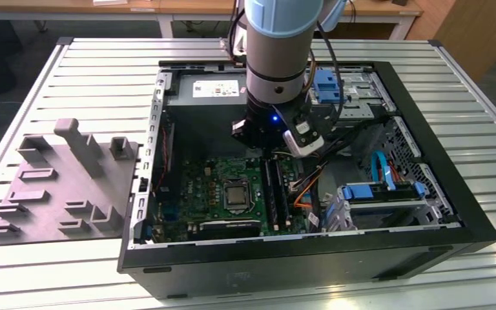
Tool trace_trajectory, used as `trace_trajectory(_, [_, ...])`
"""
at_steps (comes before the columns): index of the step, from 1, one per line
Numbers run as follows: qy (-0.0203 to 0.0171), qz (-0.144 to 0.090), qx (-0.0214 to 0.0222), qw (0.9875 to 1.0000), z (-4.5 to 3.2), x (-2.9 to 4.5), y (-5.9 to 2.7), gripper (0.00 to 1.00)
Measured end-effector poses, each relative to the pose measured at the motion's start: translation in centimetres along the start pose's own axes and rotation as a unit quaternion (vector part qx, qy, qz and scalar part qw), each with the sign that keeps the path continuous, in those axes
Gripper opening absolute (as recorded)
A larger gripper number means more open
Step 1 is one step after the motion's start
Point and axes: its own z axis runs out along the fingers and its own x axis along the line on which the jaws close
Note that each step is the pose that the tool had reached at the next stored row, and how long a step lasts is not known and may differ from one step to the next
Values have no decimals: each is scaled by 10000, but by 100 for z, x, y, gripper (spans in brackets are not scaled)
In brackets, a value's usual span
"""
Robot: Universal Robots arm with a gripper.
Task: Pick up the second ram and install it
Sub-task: 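Press down the second ram until it locks into place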
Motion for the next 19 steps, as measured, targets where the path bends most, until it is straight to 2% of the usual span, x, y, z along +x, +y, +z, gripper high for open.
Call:
trace_trajectory(15, [1, 0, -1, 10000, 13, 1, -2, 11])
trace_trajectory(19, [-1, 0, -6, 10000, -41, -2, 5, 11])
